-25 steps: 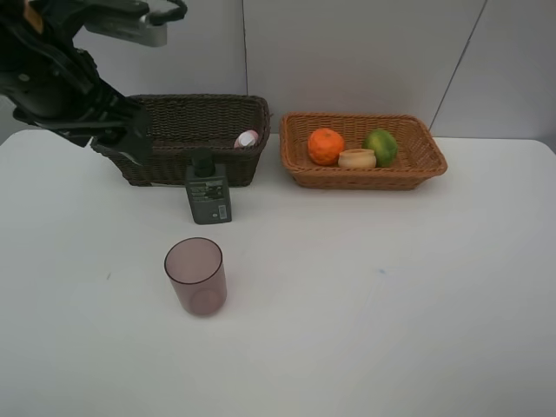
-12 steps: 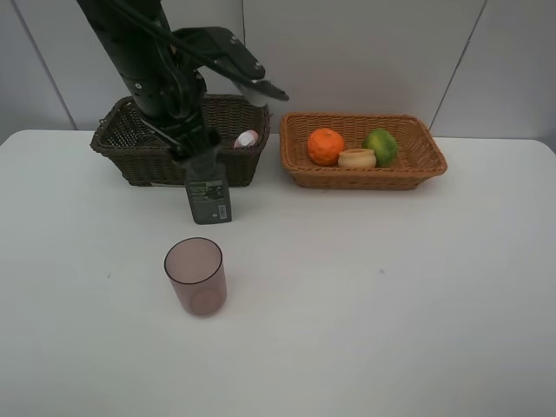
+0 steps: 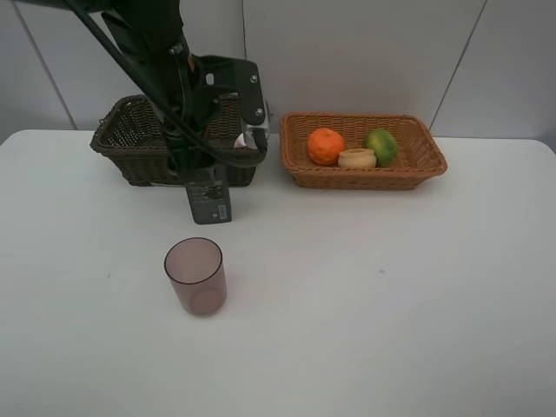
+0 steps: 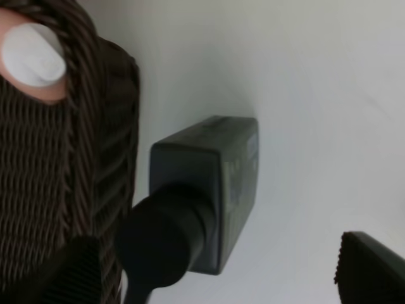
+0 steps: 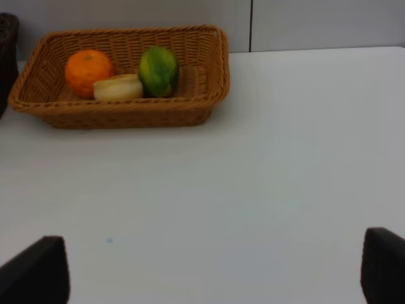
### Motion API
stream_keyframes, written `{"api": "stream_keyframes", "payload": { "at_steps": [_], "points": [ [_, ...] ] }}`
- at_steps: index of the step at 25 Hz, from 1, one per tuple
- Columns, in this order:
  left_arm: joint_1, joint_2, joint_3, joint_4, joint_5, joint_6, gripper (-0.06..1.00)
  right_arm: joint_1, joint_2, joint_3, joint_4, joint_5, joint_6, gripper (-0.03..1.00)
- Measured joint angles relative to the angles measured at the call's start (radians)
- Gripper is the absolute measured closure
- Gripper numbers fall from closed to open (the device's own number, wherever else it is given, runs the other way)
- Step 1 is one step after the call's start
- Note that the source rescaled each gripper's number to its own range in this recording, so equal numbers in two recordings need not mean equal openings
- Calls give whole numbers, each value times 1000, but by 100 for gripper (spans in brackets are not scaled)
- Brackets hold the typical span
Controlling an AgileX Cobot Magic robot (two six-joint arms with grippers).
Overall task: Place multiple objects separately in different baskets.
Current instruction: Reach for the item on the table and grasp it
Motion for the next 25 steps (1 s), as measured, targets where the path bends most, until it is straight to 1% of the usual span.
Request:
{"api": "stream_keyframes", "payload": {
  "at_steps": [5,9,13,25],
  "points": [
    [28,38,-41,-9,-6,3,-2,0,0,0,0,0,0,-3],
    [30,77,-90,-42,-3,4,-2,0,0,0,0,0,0,-3],
    [30,101,-97,-50,9,10,-2,0,0,0,0,0,0,-3],
    [62,137,-97,-51,15,20,-2,0,0,0,0,0,0,-3]
  ]
}}
